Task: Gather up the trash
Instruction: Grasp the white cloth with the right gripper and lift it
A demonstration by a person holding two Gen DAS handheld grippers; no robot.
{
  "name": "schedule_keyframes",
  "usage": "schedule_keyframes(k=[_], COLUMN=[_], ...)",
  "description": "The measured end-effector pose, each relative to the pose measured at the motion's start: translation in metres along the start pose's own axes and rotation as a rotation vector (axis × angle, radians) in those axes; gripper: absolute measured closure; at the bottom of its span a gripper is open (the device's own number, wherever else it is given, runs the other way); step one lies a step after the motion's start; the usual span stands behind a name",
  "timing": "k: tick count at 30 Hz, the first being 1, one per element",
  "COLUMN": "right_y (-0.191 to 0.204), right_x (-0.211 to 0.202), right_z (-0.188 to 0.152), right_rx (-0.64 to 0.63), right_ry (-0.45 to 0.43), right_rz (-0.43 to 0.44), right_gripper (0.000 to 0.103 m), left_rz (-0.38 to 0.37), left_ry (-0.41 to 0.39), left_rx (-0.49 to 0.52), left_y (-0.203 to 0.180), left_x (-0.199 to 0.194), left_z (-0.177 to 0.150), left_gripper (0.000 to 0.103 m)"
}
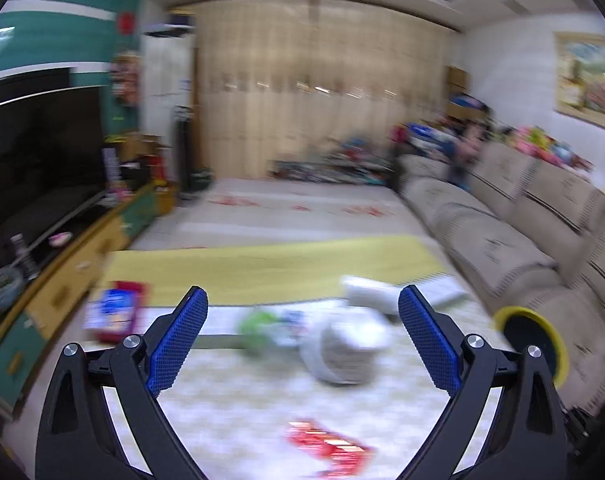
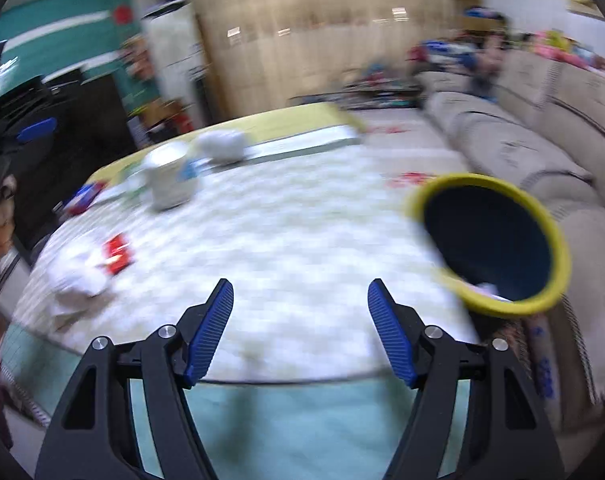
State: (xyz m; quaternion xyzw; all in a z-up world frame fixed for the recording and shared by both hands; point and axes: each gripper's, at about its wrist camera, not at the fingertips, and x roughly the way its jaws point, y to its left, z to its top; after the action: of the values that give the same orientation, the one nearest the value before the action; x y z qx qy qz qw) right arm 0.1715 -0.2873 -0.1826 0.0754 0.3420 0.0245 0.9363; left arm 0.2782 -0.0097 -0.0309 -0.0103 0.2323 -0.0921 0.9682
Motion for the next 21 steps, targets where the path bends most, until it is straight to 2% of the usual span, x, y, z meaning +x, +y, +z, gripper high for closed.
schedule_keyframes(k=[4,10,13,16,20,21], right_y=[0.051,0.124,0.15,0.175,0.196,0.196], right_x=[0.025,0.033,0.035,0.044,0.059,0.063], right_z=[0.012,0.02,0.024,0.027,0.025,0.025], right_rx=[-0.074,-0.211,-0.26,-0.311,-0.336,-0.337], right_ry=[0.055,0.091,0.099,0.138,0.188,0.198], right_rz=[0.138,0.318,0.377,0.417,0.393,0.386], right_gripper=[0.037,0.04,0.042,0.042,0.042,0.045], left_rz=[0.1,0.202,0.257,0.253,0.254,0.241], left_ry=[-0.022,-0.01,-0.011,-0.016,-0.026,-0.026], left_rx=[-0.104,-0.225,-0.257,-0.284,-0.305,-0.312], left_y=[0.07,0.145,0.16,0.163,0.158,0.152], left_x=[-0.004,-0.032,-0.056,-0.078,-0.098,-0.101], left_z=[-0.018,-0.053,-0.069,-0.078,-0.082,-0.08], left_gripper=[0.008,0.008,0.008,0.007,0.007,0.007])
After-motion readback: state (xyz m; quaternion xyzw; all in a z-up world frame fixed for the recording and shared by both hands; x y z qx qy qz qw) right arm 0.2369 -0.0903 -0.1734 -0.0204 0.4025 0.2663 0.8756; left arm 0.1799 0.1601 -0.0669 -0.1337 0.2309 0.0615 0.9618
